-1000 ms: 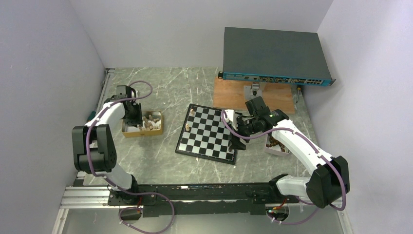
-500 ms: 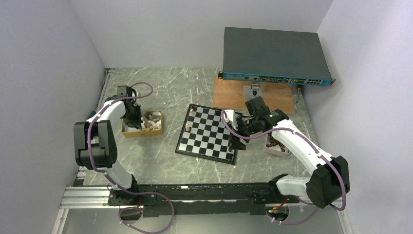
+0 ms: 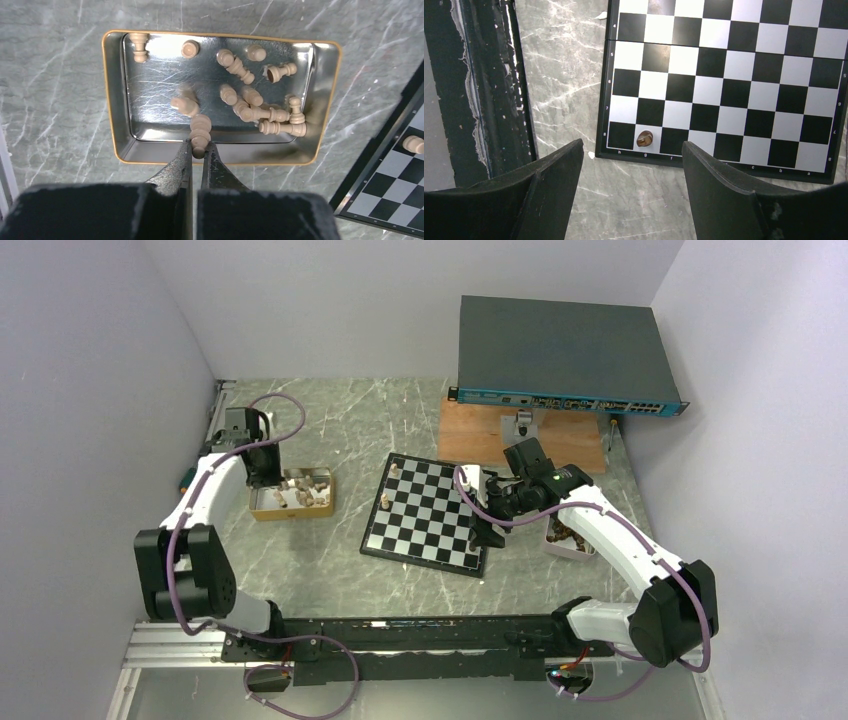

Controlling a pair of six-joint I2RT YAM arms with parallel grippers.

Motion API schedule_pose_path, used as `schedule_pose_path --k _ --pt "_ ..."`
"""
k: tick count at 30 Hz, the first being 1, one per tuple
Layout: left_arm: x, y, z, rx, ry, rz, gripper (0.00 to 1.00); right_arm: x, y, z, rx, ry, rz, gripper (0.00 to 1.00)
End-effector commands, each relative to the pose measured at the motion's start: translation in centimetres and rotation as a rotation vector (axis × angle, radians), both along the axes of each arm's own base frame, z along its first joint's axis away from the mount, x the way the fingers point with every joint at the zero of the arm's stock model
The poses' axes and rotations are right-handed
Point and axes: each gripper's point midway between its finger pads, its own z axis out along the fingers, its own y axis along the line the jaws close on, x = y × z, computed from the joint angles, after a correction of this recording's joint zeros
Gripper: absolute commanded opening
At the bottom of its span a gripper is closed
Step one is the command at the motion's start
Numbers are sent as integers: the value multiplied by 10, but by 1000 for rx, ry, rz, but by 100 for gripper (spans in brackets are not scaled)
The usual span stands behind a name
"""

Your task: Set up the chess pieces on the board

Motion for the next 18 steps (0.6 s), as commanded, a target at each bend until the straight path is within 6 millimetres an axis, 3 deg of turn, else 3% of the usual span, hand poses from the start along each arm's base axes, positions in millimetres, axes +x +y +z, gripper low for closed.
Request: schedule_pose_path --k 1,7,18 --pt "1 2 24 7 -62 -5 0 2 4 11 28 -51 23 75" --pt "-8 -13 39 -62 -89 -37 0 1 4 11 29 -49 26 75" --pt "-55 -84 68 -272 -113 -157 0 0 4 13 37 -57 33 75"
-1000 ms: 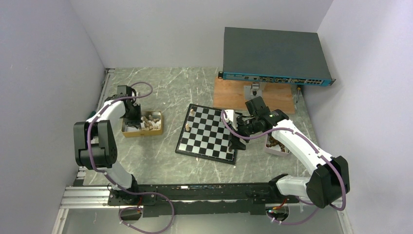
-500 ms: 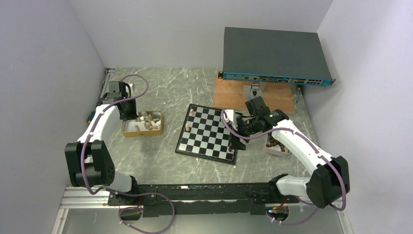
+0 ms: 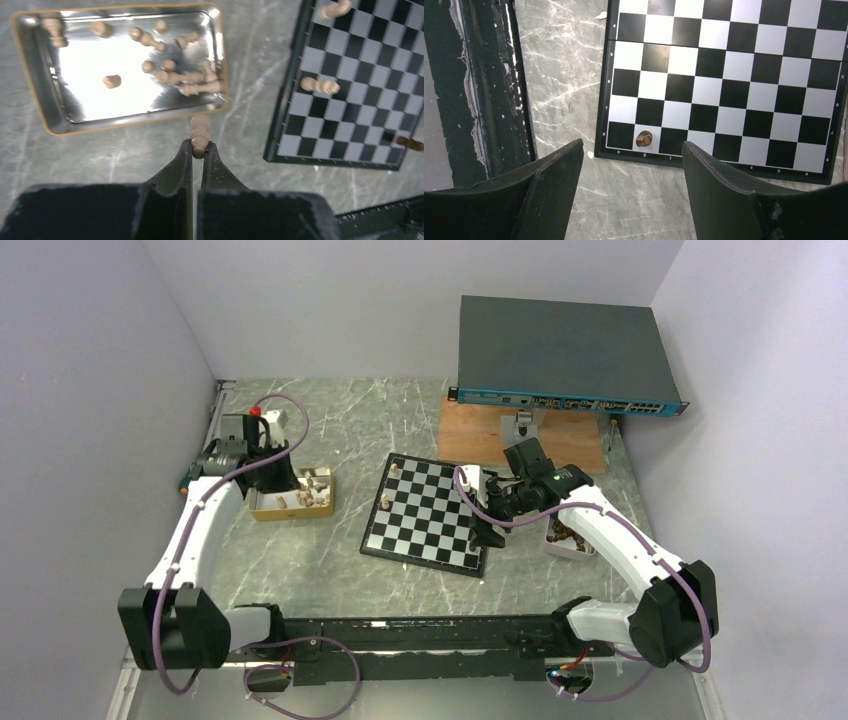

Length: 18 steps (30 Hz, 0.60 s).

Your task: Set up the chess pieces on the board

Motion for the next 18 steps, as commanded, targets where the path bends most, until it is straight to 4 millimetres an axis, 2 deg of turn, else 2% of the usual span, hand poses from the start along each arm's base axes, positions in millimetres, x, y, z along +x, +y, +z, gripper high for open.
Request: schedule_pose_path --k 1,10,18 --pt "-28 -36 10 -105 17 -36 0 0 4 13 38 -55 29 75" --pt "-60 -93 17 -175 -9 5 0 1 2 14 40 -65 22 75" --pt "-73 -124 -5 -66 114 163 0 3 0 14 40 -68 10 75"
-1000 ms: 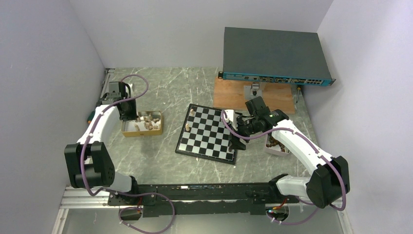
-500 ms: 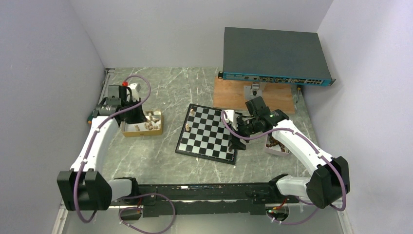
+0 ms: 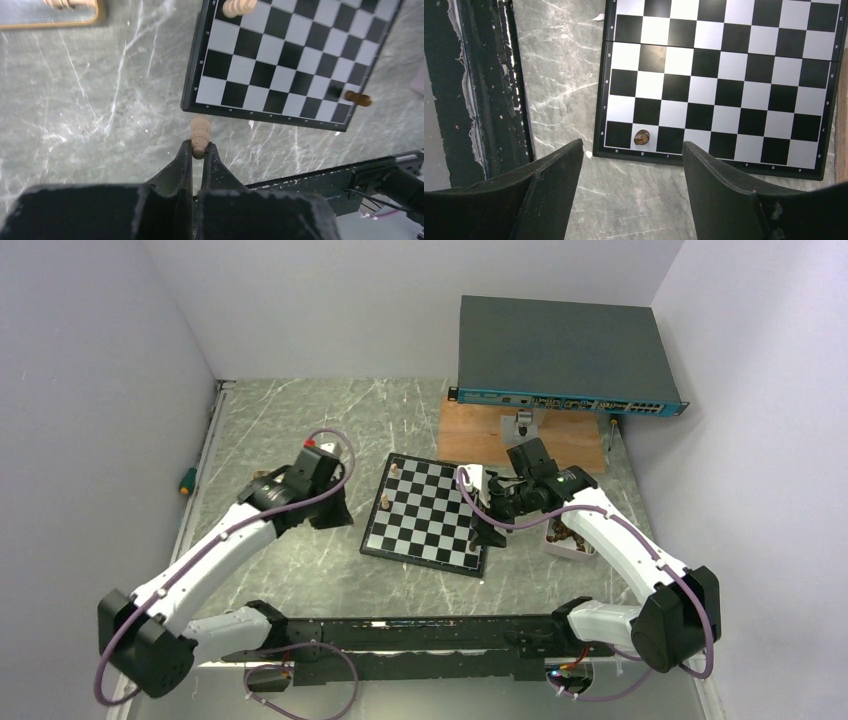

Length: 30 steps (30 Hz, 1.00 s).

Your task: Set up the chess pieces on the board

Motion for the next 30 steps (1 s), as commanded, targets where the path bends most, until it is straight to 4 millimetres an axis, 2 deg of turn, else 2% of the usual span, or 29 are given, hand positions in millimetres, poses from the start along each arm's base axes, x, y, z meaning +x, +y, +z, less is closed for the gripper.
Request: schedule_pose_path --k 1,8,15,23,30 --pt "7 -9 -3 66 53 163 0 3 1 9 30 -45 12 75" --pt "10 -46 -15 151 75 97 0 4 -2 9 32 -49 2 76" --pt "11 -73 -32 207 91 26 0 5 -2 7 28 -49 0 76" --pt "13 -88 -52 208 110 -17 0 6 -3 6 23 -51 -2 76" --pt "14 -89 -60 221 117 -19 0 6 -3 5 21 -49 -1 76"
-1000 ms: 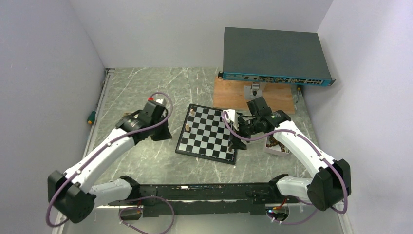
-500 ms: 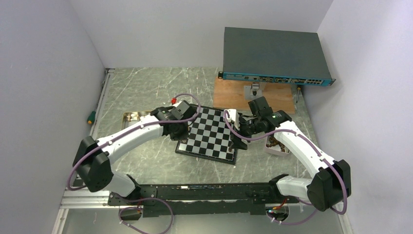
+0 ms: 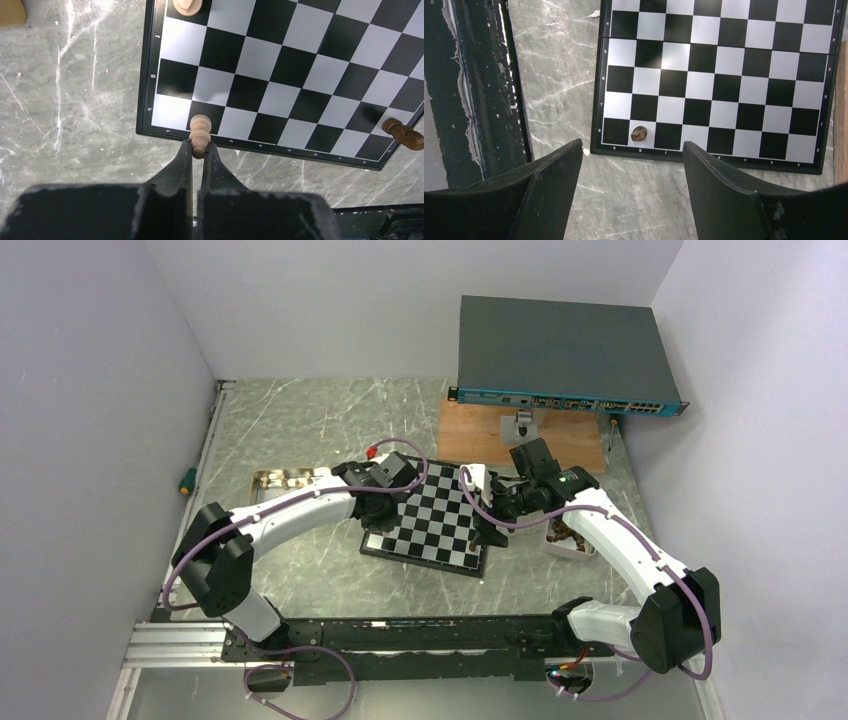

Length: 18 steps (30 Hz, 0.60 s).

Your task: Set up the chess pieces on the board

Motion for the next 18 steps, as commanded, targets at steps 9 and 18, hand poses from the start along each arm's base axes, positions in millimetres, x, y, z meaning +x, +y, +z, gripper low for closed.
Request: schedule_pose_path --k 9,18 --pt "7 -8 -3 1 -14 -14 0 3 2 6 21 -45 15 76" --pt "16 0 1 42 -63 -22 0 3 2 6 21 -49 17 76"
